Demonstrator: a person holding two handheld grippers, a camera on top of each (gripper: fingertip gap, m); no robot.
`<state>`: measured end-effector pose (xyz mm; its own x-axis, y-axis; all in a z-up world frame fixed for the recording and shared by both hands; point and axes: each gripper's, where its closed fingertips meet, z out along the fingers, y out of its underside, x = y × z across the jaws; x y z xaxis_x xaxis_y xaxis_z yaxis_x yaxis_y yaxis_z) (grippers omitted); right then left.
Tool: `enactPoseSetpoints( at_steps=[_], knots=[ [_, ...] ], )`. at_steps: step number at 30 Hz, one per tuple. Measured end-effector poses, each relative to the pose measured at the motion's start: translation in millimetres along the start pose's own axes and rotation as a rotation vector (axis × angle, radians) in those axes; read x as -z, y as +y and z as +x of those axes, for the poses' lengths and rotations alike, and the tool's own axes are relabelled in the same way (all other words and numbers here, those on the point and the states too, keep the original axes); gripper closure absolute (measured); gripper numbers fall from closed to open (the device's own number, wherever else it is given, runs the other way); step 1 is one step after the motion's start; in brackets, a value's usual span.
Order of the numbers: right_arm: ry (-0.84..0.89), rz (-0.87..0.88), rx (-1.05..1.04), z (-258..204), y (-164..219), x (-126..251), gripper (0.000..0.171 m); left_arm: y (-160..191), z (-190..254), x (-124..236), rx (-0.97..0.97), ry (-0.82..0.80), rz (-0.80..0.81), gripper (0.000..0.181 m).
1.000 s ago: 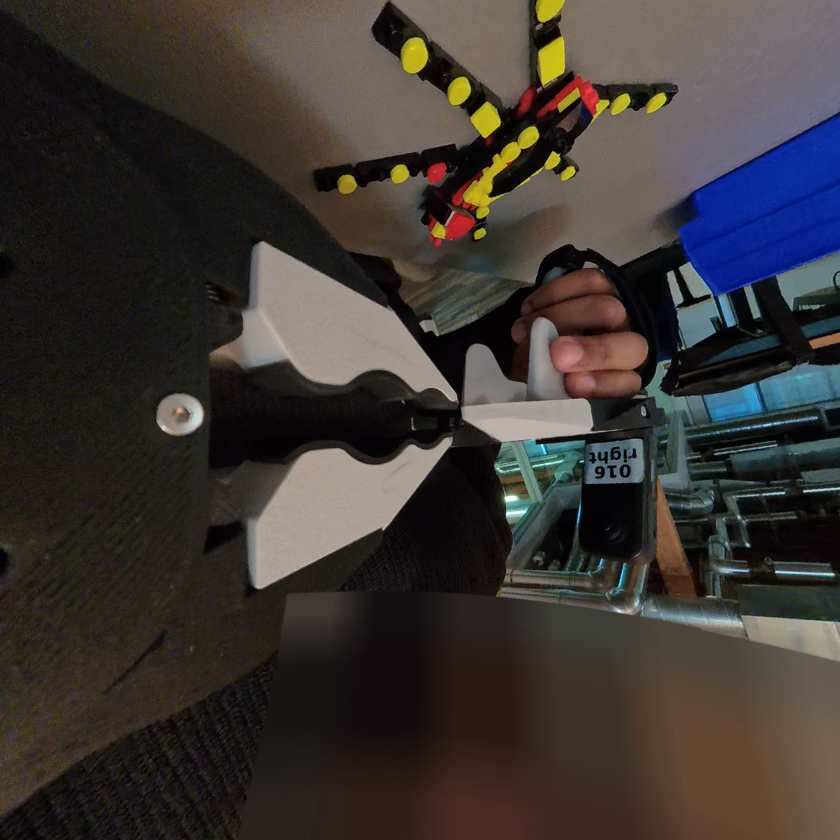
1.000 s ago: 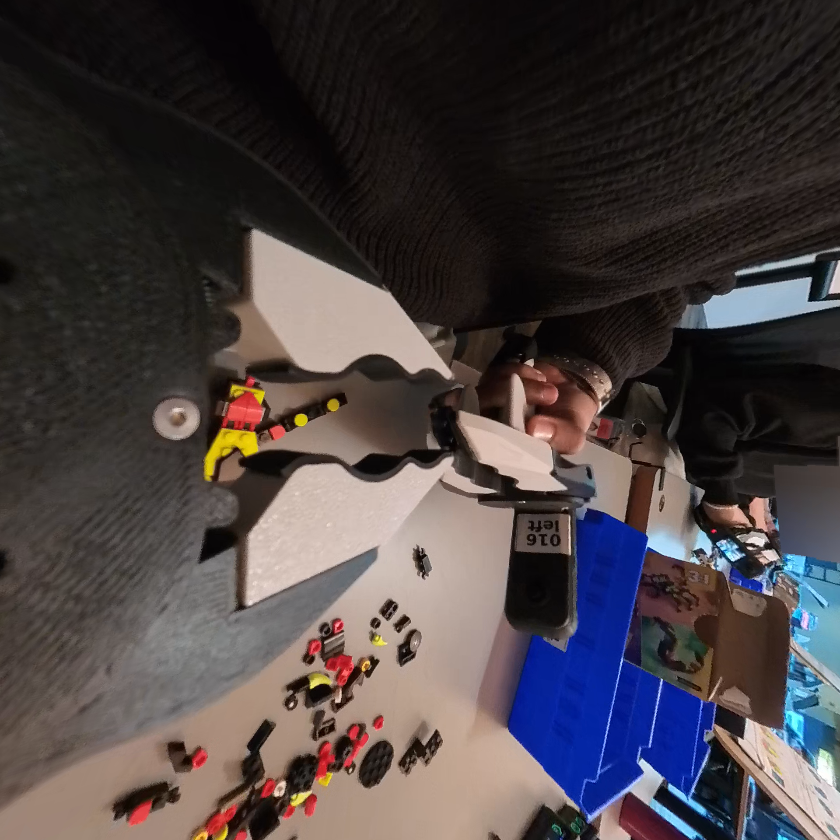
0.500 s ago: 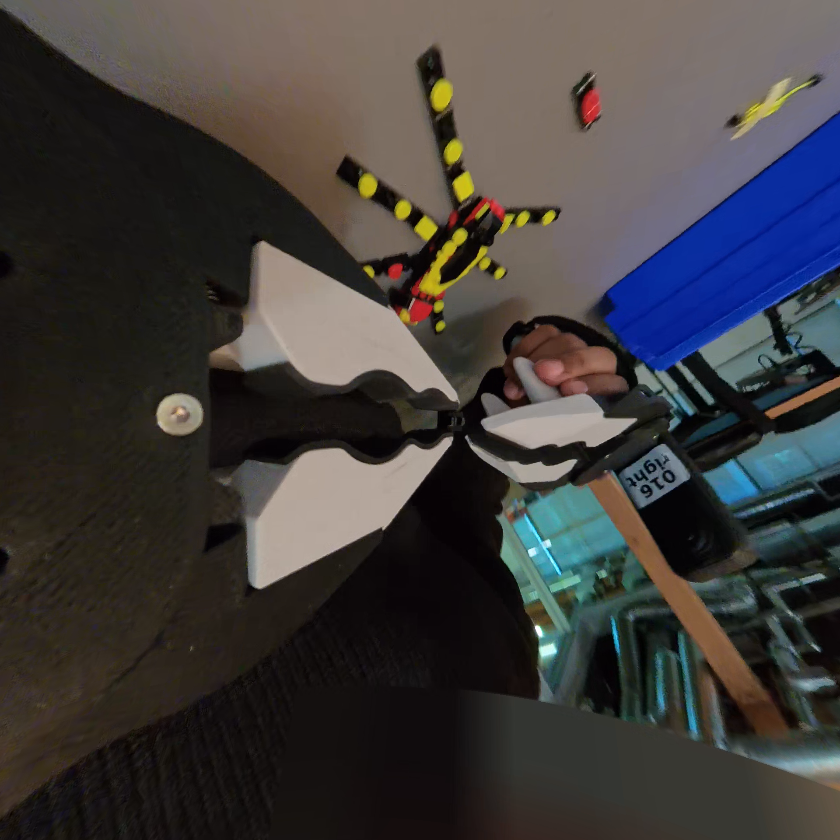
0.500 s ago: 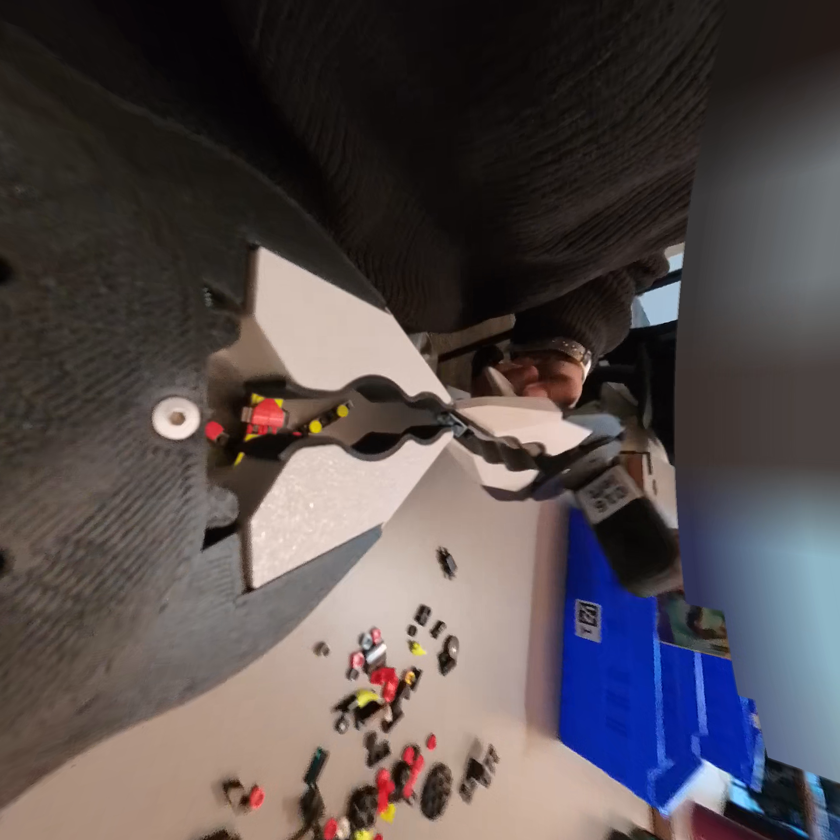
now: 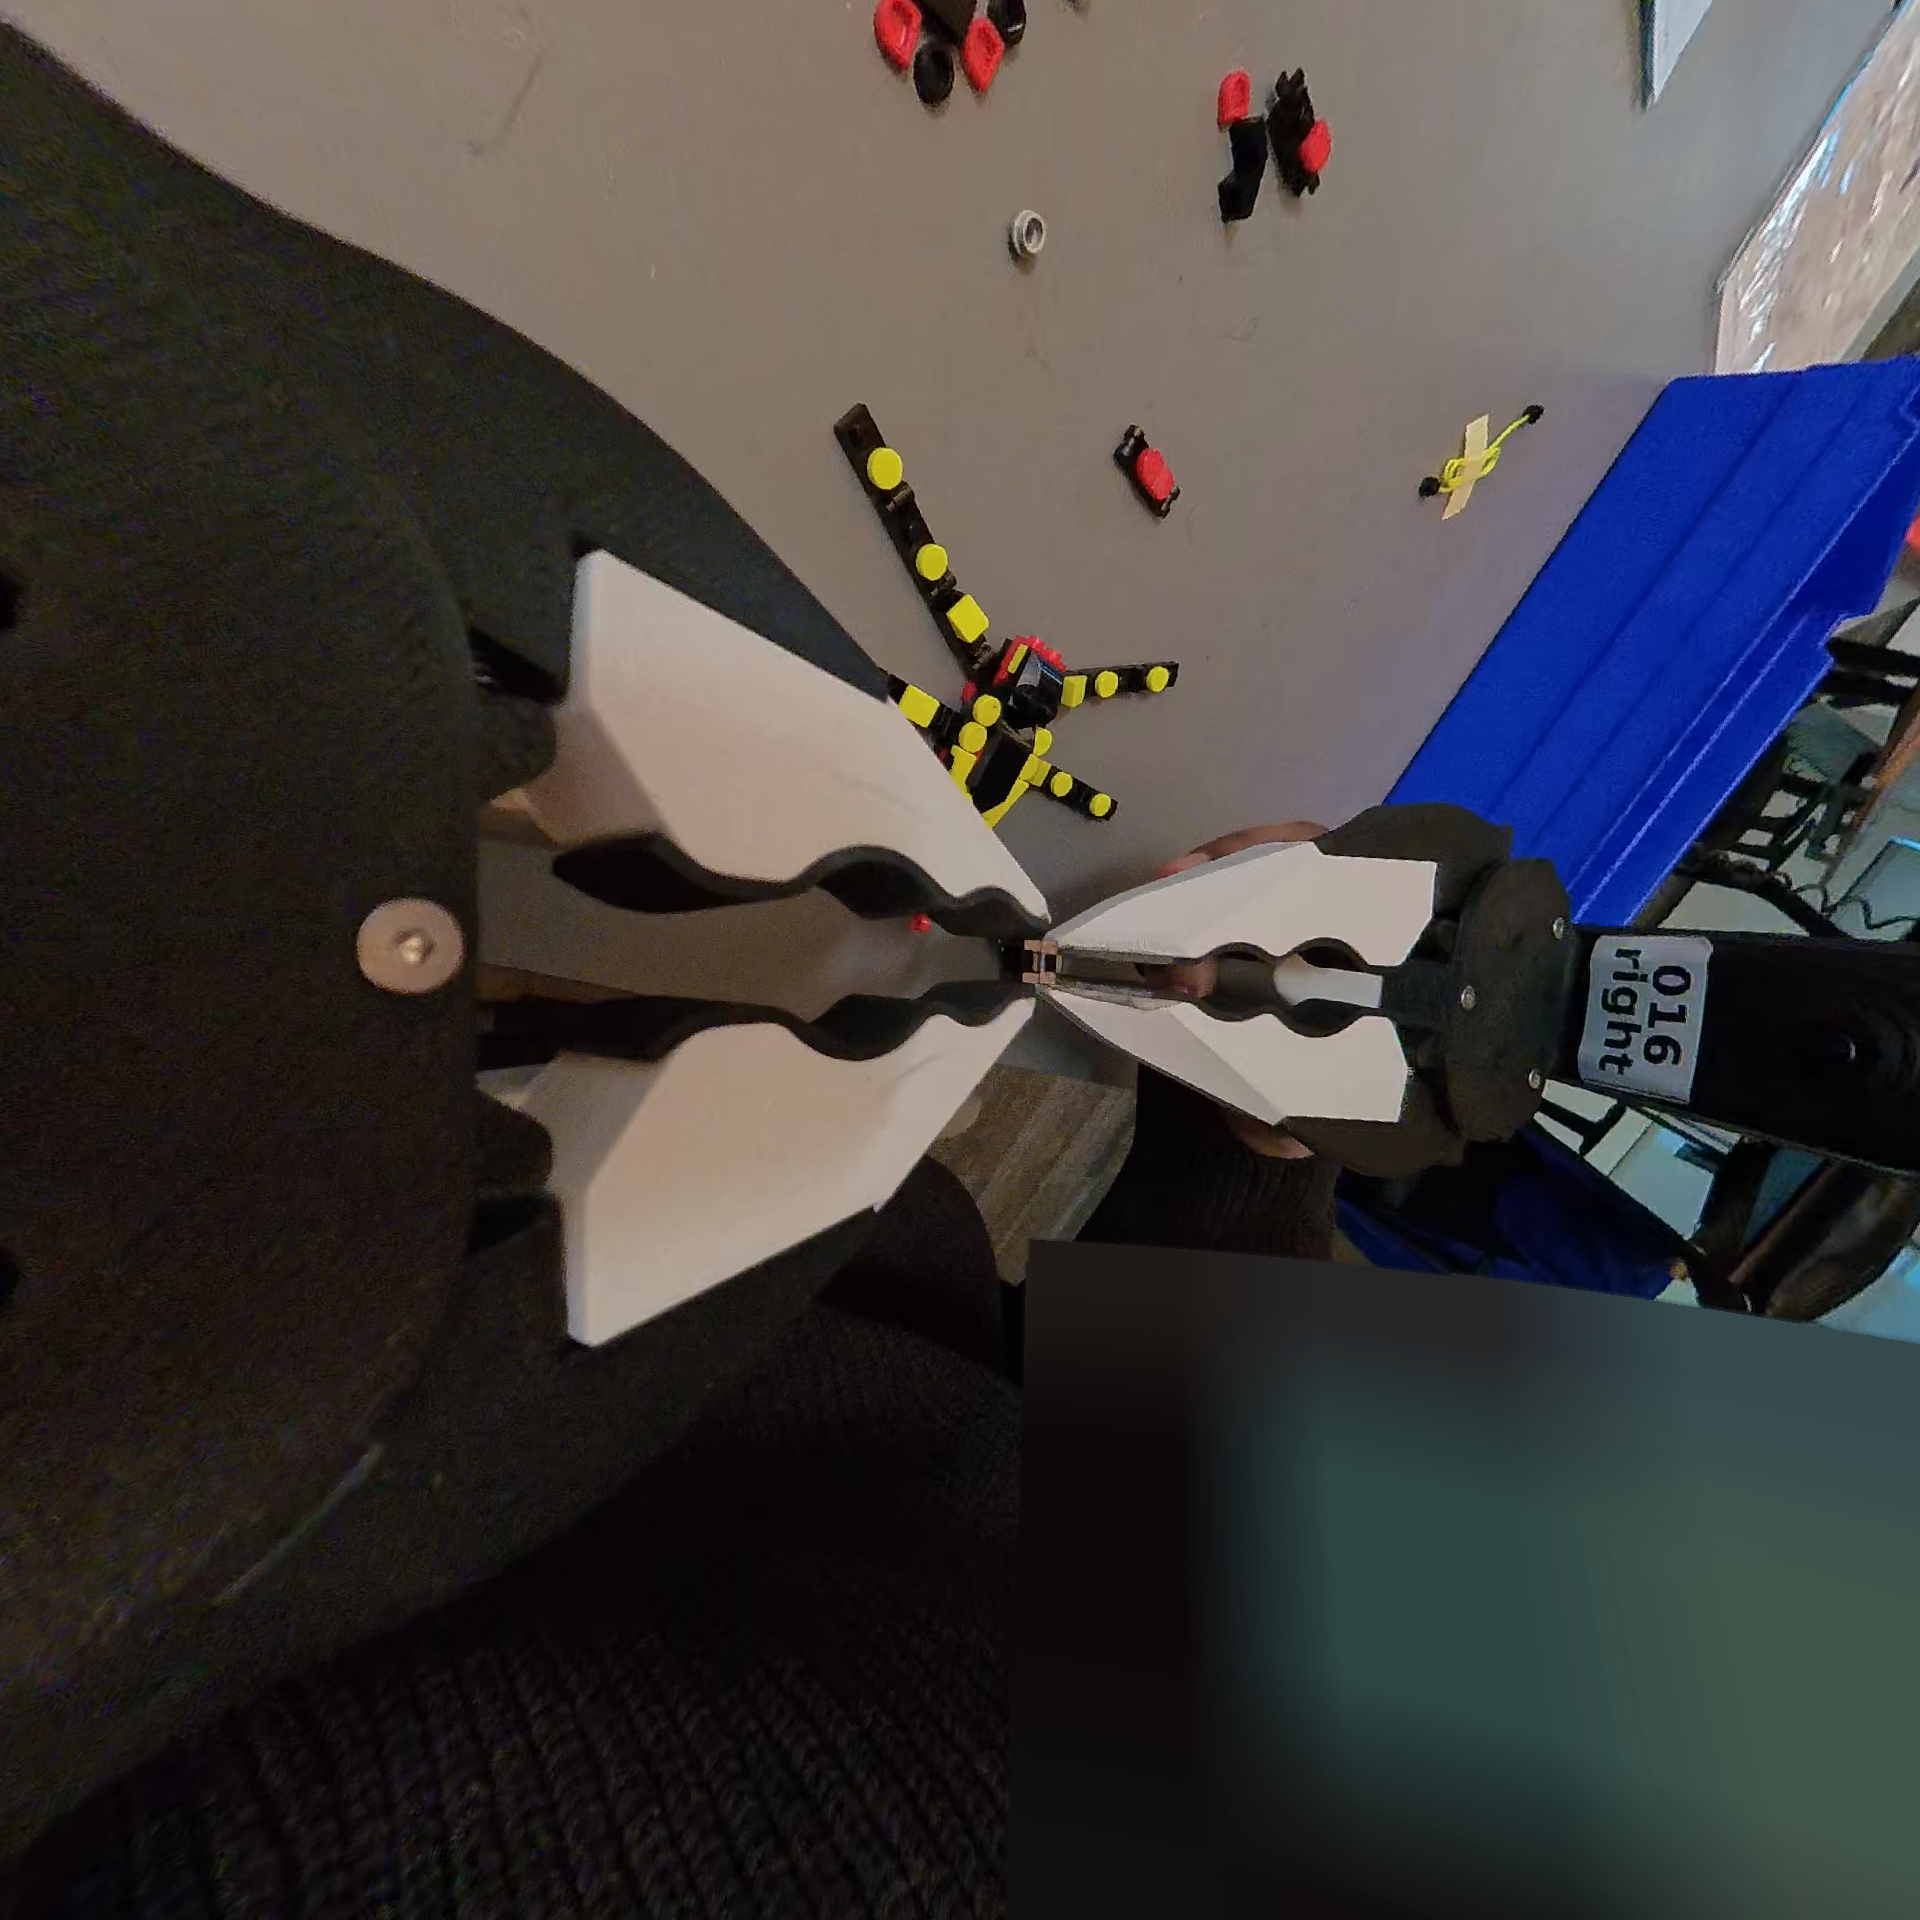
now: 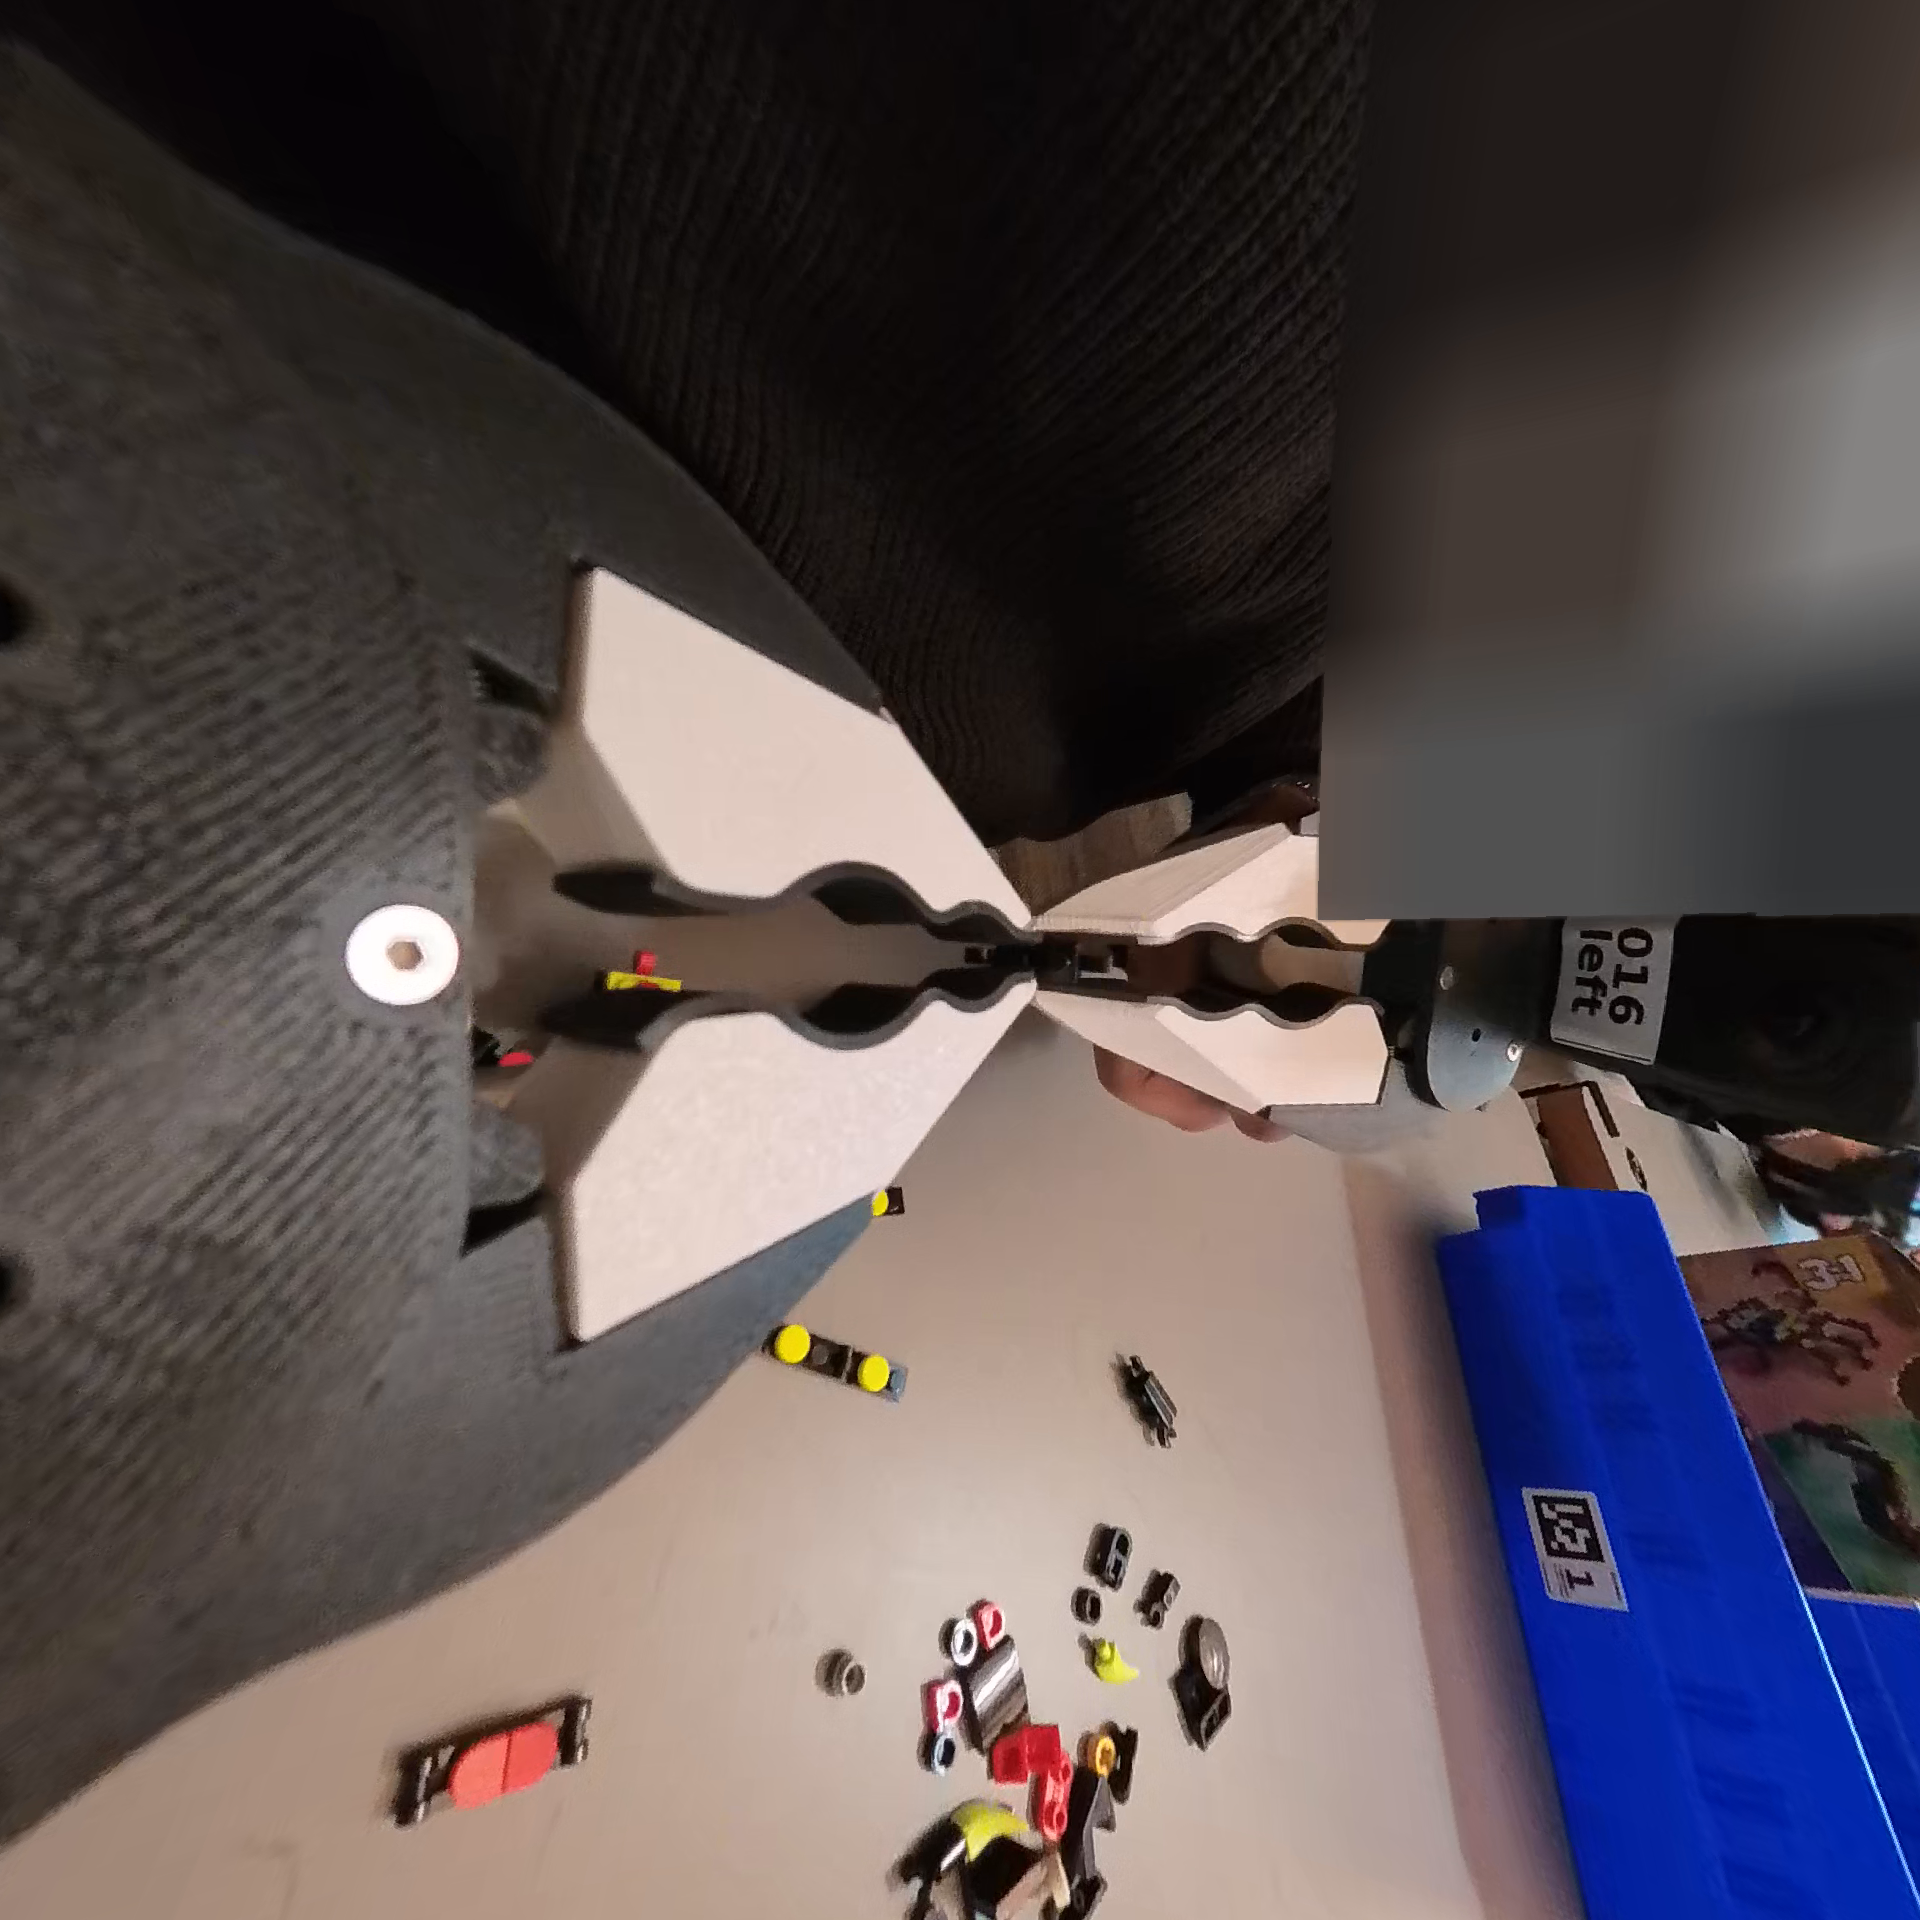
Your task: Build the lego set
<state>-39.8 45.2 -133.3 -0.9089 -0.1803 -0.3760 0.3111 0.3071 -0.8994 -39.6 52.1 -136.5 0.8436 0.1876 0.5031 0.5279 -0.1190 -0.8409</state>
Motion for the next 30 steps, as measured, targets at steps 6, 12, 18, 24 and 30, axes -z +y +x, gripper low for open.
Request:
enactPoseSetpoints(
  at_steps=[6, 12, 18, 24, 30],
  knots=[
    [0.018, -0.009, 0.031, 0, -1, 0, 0.168, -1, 0, 0, -0.016, -0.010, 0.003, 0.176],
    [0.011, -0.043, 0.022, -1, 6, -4, 0.161, -2, -1, 0, -0.014, -0.011, 0.008, 0.176],
    [0.029, -0.043, 0.016, 2, 5, -2, 0.165, -2, 0, -1, -0.011, -0.004, 0.021, 0.176],
    [0.028, 0.116, -0.107, 10, -16, 8, 0.166, -9, -5, 1, 0.024, -0.029, 0.076, 0.174],
    [0.009, 0.169, -0.156, 10, -22, 9, 0.166, -22, -7, 5, 0.110, -0.014, 0.166, 0.176]
  ],
)
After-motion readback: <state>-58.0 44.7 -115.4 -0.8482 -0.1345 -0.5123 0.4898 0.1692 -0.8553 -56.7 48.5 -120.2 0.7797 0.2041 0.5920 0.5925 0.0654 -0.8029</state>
